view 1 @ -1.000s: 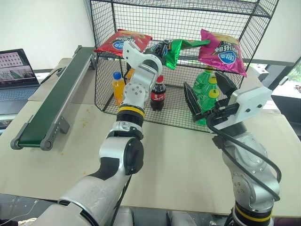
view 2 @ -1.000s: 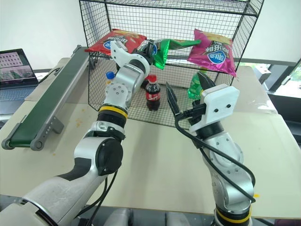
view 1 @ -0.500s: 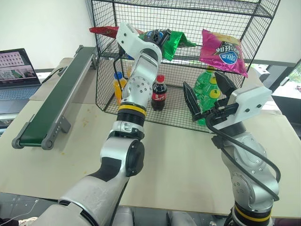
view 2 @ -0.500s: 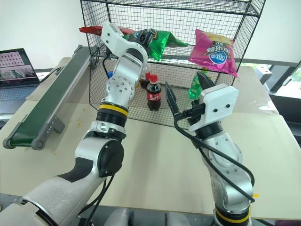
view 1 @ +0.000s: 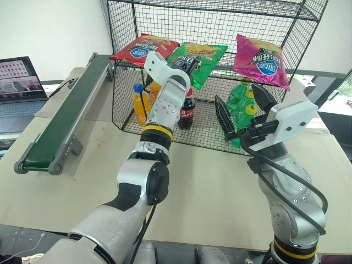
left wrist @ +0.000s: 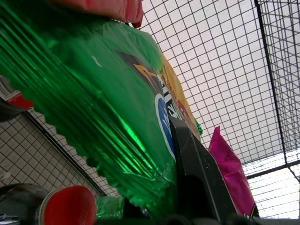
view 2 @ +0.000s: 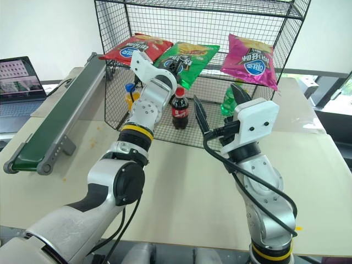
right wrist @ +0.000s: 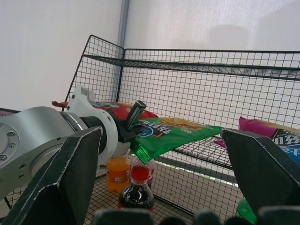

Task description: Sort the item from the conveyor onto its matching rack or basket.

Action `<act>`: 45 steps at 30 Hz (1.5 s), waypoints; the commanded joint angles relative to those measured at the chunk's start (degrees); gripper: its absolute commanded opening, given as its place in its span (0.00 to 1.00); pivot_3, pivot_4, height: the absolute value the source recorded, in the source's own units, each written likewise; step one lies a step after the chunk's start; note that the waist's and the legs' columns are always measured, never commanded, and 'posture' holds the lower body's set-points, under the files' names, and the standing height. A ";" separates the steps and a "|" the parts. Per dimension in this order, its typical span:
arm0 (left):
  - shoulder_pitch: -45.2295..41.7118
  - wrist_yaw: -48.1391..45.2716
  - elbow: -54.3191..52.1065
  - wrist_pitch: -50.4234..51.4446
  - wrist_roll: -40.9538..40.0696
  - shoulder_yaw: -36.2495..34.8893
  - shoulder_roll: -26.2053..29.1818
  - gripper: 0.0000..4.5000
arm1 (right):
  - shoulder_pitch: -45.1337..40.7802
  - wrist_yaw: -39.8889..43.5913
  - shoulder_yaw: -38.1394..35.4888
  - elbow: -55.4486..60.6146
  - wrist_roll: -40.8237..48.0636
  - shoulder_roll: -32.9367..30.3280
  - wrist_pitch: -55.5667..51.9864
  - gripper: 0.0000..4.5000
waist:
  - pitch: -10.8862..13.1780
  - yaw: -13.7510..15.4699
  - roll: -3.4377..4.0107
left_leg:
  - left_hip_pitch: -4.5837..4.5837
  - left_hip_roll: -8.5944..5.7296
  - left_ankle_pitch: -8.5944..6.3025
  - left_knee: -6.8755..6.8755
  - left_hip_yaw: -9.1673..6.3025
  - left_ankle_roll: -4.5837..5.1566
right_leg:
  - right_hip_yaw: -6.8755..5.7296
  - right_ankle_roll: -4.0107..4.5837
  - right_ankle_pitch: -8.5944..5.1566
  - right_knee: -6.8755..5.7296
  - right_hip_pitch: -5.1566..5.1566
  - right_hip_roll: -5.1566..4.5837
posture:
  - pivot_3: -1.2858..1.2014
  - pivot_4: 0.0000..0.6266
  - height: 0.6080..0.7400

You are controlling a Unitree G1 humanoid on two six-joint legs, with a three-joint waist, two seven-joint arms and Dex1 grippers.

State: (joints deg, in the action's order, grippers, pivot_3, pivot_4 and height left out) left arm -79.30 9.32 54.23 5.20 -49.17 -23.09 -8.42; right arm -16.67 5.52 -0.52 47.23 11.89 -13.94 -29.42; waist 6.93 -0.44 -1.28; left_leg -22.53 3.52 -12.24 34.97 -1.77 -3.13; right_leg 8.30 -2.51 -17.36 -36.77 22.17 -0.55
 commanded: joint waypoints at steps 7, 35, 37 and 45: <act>-2.22 -2.59 -6.47 7.10 -0.60 2.38 -8.57 0.84 | -0.51 -0.20 -0.26 1.19 -0.19 0.60 0.87 1.00 | 0.00 -0.03 0.01 | 0.02 0.00 0.02 0.01 -0.01 0.01 | 0.00 0.00 0.00 -0.05 -0.02 0.00 | 0.52 0.24 1.00; 27.04 -34.01 -52.68 28.69 15.92 21.88 32.45 0.99 | -3.91 9.88 0.02 -11.72 4.23 1.96 8.71 1.00 | -0.02 -0.57 0.15 | 0.16 -0.02 0.17 -0.02 -0.04 -0.02 | 0.11 -0.01 -0.01 -0.32 -0.03 0.00 | 0.52 0.24 1.00; 30.91 -37.83 -56.62 30.94 14.51 21.19 35.73 0.99 | -3.63 10.34 0.05 -11.90 4.30 1.95 8.84 1.00 | -0.02 -0.61 0.15 | 0.14 0.00 0.16 -0.01 -0.04 0.00 | 0.09 -0.01 -0.01 -0.34 -0.02 0.00 | 0.52 0.24 1.00; 52.22 -45.44 -68.10 31.51 15.06 16.76 45.51 0.99 | 1.39 11.65 -0.39 -9.91 3.87 0.76 8.71 1.00 | -0.03 -1.38 0.19 | 0.20 0.07 0.11 -0.04 -0.02 0.07 | 0.09 -0.01 -0.02 -0.38 -0.02 0.01 | 0.52 0.24 1.00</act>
State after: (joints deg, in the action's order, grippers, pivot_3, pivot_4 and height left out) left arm -29.05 -35.16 -11.56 38.41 -34.89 -3.90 36.07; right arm -16.17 16.53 -0.40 34.59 14.87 -12.69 -21.89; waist 6.91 -1.82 -1.09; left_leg -22.32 3.62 -12.14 34.92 -1.78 -3.05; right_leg 8.39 -2.51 -17.38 -37.14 22.15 -0.54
